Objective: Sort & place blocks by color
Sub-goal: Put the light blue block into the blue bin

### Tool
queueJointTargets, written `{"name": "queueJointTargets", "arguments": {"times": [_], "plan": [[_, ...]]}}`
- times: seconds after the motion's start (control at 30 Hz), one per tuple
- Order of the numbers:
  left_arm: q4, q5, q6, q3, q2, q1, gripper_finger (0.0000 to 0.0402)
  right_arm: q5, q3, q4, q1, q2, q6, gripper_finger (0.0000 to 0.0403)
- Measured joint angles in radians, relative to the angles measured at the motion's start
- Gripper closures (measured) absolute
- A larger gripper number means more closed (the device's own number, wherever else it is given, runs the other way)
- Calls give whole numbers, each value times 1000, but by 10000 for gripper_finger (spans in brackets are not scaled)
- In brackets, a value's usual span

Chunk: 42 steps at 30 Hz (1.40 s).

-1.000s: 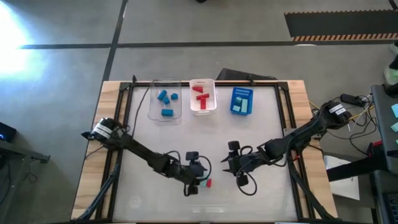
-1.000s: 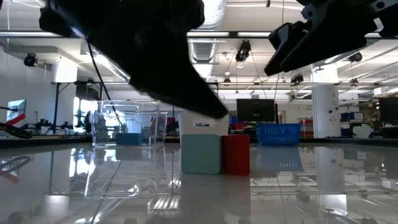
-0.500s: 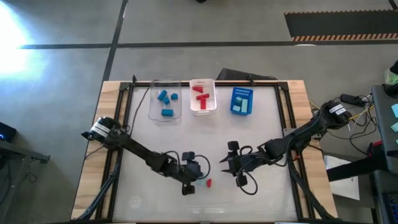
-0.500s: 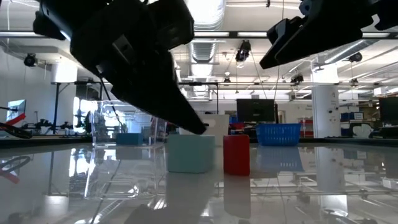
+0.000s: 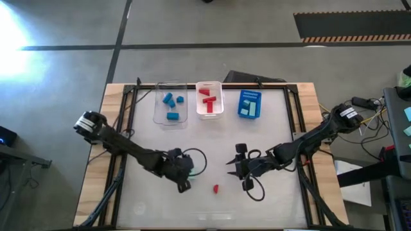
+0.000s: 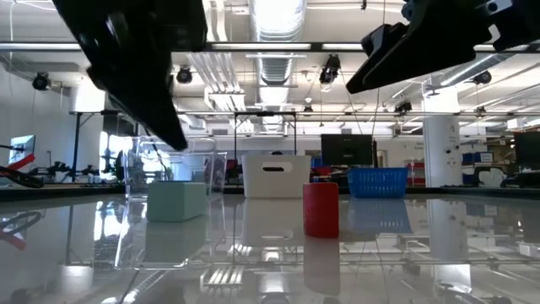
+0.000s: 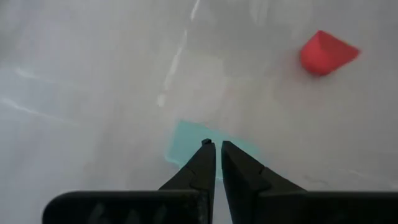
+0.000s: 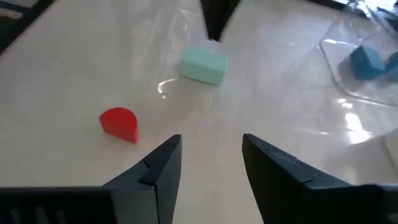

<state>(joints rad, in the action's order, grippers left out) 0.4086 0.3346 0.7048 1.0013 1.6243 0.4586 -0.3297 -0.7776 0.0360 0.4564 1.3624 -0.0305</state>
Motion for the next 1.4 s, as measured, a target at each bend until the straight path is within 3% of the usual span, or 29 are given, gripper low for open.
{"name": "queueJointTargets", "arguments": {"times": [0.13,0.33,0.63,0.8,0.93,1.4], "plan": [[63,-86,171,10,-35,15,391,-15,0,0,-9,-4,60,250],[133,-109,433,51,-46,39,391,-15,0,0,-63,-28,185,266],[173,-163,775,183,82,41,401,-12,0,2,-211,-140,357,291],[425,-204,868,344,179,54,401,-4,0,-16,-266,-194,356,303],[495,-151,890,432,213,55,401,-3,0,-61,-272,-225,344,311],[501,-122,1014,344,221,30,401,44,0,-128,-272,-246,319,326]]}}
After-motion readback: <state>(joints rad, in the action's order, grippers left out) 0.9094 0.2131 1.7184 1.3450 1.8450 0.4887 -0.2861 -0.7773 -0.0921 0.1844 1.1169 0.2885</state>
